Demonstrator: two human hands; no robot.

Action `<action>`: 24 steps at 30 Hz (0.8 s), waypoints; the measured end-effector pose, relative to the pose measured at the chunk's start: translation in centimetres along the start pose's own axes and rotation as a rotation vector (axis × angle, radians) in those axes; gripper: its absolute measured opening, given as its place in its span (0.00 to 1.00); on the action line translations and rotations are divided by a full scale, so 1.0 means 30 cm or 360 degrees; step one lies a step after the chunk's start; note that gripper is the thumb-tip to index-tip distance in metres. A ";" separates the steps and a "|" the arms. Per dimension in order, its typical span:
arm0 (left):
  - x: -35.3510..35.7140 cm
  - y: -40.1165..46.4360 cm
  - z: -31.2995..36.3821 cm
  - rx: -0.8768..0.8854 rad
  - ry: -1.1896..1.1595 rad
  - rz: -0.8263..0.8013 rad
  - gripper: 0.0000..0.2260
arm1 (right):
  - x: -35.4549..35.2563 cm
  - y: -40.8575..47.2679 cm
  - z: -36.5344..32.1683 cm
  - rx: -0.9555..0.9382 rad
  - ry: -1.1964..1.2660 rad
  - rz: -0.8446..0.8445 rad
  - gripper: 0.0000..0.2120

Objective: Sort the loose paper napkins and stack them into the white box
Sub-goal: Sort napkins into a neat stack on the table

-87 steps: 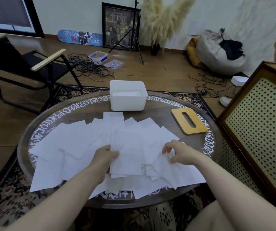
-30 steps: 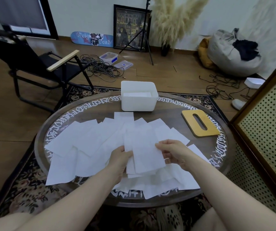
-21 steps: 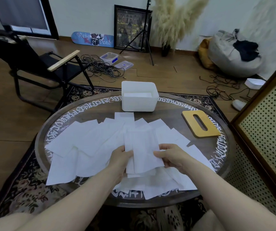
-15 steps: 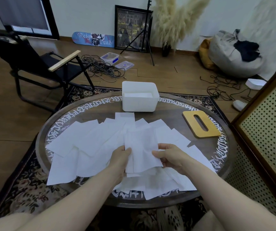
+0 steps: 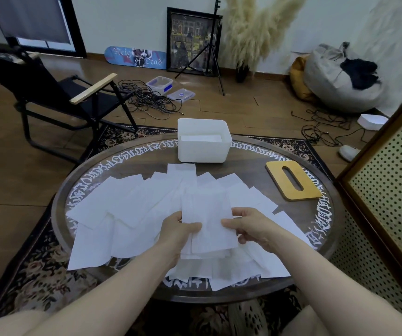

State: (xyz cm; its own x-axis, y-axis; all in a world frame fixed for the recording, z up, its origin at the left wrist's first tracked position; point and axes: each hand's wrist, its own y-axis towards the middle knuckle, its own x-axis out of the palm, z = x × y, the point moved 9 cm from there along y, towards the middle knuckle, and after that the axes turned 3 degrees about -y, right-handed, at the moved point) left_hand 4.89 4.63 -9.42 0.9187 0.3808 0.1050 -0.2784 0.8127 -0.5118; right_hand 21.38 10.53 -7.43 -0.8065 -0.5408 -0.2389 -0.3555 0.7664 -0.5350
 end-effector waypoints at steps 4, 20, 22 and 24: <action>-0.021 0.008 -0.006 0.0031 0.0132 0.0038 0.11 | -0.096 -0.010 -0.017 -0.0044 -0.0116 0.0183 0.06; -0.043 0.012 0.038 0.0168 0.0079 0.0102 0.10 | -0.294 -0.035 0.041 -0.0160 -0.0709 0.0450 0.16; -0.043 0.013 0.037 0.0166 0.0086 0.0100 0.10 | -0.307 -0.034 0.053 -0.0132 -0.0782 0.0473 0.19; -0.044 0.014 0.037 0.0166 0.0088 0.0104 0.09 | -0.325 -0.038 0.063 -0.0106 -0.0795 0.0502 0.19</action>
State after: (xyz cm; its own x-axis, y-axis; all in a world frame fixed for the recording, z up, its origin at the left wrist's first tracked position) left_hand 3.23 4.96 -8.82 0.9110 0.4116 0.0256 -0.3629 0.8297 -0.4242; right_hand 30.55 14.28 -6.02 -0.5638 -0.3687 -0.7390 -0.1765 0.9279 -0.3283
